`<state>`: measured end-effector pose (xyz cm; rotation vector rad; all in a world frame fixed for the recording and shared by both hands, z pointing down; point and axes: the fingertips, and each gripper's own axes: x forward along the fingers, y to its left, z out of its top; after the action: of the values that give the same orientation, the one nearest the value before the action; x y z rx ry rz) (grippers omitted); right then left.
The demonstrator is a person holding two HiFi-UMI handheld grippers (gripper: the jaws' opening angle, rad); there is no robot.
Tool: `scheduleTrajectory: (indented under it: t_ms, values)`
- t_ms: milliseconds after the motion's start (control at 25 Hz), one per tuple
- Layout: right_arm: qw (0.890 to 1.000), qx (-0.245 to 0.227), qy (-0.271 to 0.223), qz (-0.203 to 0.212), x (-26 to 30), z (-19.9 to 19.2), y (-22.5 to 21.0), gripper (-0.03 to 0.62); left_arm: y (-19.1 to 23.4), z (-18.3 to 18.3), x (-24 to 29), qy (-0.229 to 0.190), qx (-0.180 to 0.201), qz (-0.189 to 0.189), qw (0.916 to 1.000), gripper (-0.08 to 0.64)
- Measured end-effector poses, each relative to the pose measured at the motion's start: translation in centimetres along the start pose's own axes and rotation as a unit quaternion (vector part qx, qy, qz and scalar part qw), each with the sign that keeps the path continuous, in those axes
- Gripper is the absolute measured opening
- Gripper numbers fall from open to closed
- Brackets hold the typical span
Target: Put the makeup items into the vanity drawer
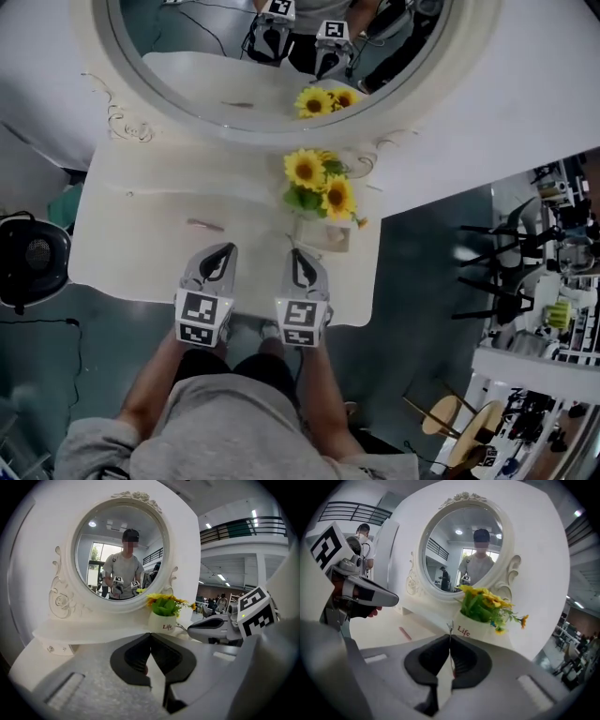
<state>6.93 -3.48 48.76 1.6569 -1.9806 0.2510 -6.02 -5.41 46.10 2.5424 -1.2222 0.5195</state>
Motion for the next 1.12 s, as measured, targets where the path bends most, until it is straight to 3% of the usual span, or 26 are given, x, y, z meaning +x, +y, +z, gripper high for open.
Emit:
scheduleTrajectory:
  t_ms: [400, 1120]
  values:
    - [1.000, 0.007, 0.018, -0.023, -0.5, -3.0, -6.5, 0.011, -4.4, 0.0, 3.2, 0.012, 0.002, -0.014, 0.9998, 0.011]
    - [0.995, 0.017, 0.094, 0.019, 3.8, -8.4, -9.6, 0.011, -6.2, -2.7, 6.2, 0.051, -0.022, 0.025, 0.9982, 0.011]
